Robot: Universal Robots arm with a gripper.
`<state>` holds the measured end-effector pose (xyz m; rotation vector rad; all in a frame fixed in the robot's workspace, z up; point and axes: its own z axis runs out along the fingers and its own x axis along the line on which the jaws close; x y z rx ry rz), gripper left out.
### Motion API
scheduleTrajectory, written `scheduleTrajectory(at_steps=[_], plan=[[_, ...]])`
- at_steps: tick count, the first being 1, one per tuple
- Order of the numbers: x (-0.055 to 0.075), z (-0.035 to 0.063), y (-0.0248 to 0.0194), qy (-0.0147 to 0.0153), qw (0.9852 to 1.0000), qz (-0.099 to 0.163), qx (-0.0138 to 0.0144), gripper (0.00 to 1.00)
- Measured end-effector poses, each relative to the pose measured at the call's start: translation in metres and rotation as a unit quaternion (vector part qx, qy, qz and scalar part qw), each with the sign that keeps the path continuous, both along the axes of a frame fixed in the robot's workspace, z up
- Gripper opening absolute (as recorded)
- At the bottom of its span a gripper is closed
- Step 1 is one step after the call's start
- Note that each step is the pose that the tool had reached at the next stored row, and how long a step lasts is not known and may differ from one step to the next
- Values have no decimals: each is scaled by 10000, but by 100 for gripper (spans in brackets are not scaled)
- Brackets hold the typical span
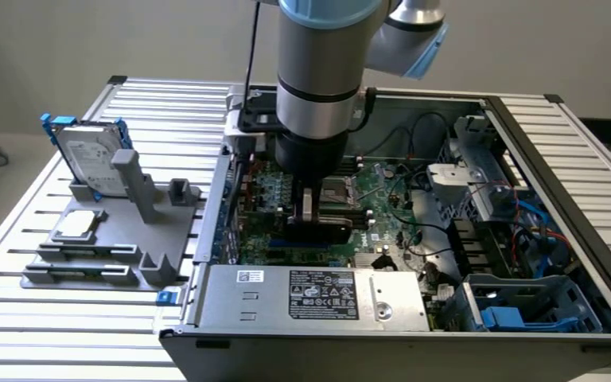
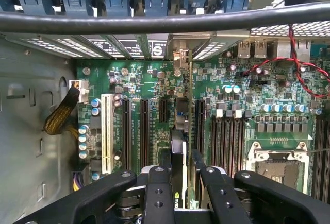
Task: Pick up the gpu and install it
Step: 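Insert the gpu into the slot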
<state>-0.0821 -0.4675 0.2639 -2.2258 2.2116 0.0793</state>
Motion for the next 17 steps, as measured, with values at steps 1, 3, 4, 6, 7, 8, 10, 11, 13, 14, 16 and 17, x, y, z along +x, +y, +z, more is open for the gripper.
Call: scheduleTrajectory(at_steps=[1,3,4,6,7,8,10,11,13,14,16,17], plan=[[0,-3,0,0,10000,0,0,26],[0,-9,-1,0,10000,0,1,26],[0,-12,-1,1,10000,0,1,26],[0,-18,-1,2,10000,0,0,26],[0,-22,-1,3,10000,0,0,26],[0,-25,-1,4,10000,0,0,26],[0,-30,-2,6,10000,0,0,26],[0,-33,-2,8,10000,0,0,26],[0,-39,-2,11,10000,0,0,26],[0,-42,-3,13,10000,0,0,26],[0,-45,-4,17,10000,0,0,26],[0,-48,-5,19,10000,0,0,26]])
